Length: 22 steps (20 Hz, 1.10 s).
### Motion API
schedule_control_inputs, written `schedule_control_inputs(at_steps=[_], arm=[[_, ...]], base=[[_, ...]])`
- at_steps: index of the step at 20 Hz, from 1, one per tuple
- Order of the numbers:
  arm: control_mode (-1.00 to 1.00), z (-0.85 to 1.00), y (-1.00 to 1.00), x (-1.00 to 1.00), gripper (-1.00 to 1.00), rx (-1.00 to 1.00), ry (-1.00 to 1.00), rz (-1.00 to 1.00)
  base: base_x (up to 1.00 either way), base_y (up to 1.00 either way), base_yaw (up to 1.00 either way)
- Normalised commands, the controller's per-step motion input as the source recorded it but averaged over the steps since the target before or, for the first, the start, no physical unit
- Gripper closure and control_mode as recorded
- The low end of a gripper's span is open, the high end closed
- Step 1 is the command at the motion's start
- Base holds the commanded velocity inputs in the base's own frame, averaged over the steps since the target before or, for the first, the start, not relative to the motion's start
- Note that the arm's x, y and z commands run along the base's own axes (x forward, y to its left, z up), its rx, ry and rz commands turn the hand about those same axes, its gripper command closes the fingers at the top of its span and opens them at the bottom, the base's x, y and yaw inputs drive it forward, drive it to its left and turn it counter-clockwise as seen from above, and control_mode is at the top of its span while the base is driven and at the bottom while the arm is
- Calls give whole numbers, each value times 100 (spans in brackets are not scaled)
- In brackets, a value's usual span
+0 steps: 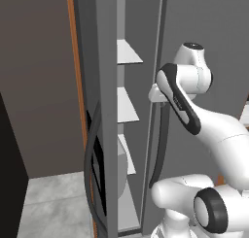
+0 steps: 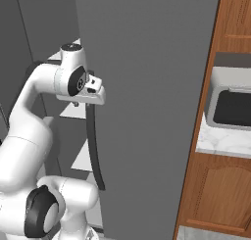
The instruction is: Take the eggplant and carrot out of the freezer and place them in the tupperware container on the counter. Then put the tupperware containing the vegetables back in the freezer.
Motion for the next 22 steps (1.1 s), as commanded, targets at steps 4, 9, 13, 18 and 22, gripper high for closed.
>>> schedule_control_inputs(at_steps=[4,9,13,18,22], arm=[[-100,0,0,-13,-100,0,-1,0],[-100,16,0,-46,-100,0,-4,0],[-100,30,0,-45,-100,0,-3,0],[-100,29,0,-41,-100,0,0,-3],[-100,14,-1,-51,-100,0,0,-4]], base=[[0,0,0],[0,0,0],[0,0,0],[0,0,0],[0,0,0]])
